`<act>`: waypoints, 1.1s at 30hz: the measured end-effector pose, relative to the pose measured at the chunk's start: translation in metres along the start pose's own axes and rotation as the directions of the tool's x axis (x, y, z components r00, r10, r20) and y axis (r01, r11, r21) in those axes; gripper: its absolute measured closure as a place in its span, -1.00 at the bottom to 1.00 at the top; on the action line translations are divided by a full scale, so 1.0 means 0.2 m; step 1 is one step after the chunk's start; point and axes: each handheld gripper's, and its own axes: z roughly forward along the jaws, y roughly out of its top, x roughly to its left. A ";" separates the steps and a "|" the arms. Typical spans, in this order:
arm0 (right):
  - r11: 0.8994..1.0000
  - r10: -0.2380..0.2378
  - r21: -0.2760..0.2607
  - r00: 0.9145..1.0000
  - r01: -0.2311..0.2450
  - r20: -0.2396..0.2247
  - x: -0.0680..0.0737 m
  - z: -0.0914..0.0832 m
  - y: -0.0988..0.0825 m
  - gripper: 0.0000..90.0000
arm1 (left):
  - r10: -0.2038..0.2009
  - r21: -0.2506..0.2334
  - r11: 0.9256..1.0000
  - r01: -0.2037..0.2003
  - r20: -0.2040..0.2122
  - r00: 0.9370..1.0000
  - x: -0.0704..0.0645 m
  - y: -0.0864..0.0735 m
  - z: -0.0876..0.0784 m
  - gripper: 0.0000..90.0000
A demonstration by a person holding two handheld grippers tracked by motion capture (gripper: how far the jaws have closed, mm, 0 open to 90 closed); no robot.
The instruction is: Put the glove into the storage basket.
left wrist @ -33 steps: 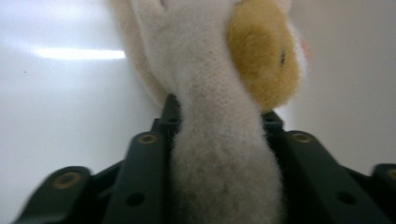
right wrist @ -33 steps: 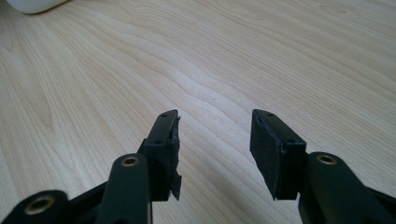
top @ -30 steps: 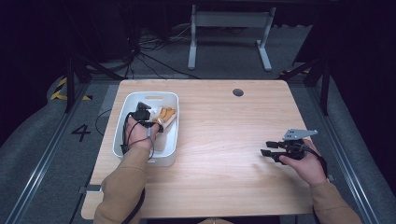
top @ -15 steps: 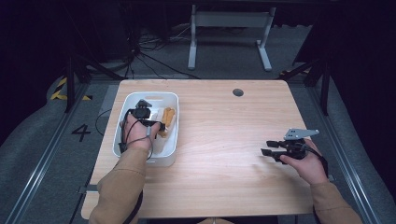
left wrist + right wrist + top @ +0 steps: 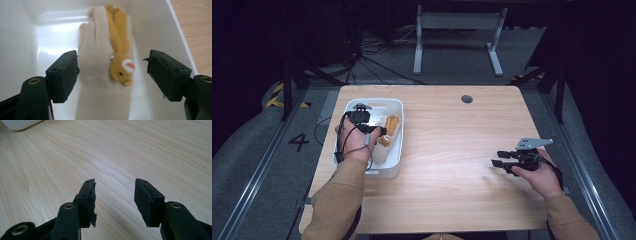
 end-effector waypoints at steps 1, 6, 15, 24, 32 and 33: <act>1.000 0.000 0.000 1.000 0.000 0.000 0.00 0.00 0.00 0.16 | 0.008 -0.007 1.000 -0.008 0.011 1.000 -0.01 0.00 -0.01 -0.40; 1.000 0.001 0.002 1.000 -0.001 0.004 0.00 0.00 0.00 0.16 | 0.062 -0.051 0.997 -0.060 0.040 0.997 -0.07 0.00 -0.09 -0.39; 1.000 0.000 0.008 1.000 0.000 0.002 0.00 0.01 -0.01 0.16 | 0.202 -0.130 0.973 -0.188 0.103 0.974 -0.20 -0.03 -0.22 -0.40; 1.000 0.001 0.011 1.000 -0.001 0.004 0.00 0.00 -0.02 0.16 | 0.309 -0.175 0.945 -0.278 0.185 0.933 -0.33 -0.08 -0.27 -0.39; 1.000 -0.001 0.019 1.000 0.001 0.004 0.00 0.00 -0.02 0.16 | 0.383 -0.187 0.920 -0.344 0.243 0.891 -0.43 -0.15 -0.26 -0.40; 1.000 -0.003 0.020 1.000 0.003 0.003 0.01 0.00 -0.02 0.16 | 0.383 -0.187 0.920 -0.344 0.243 0.891 -0.43 -0.15 -0.26 -0.40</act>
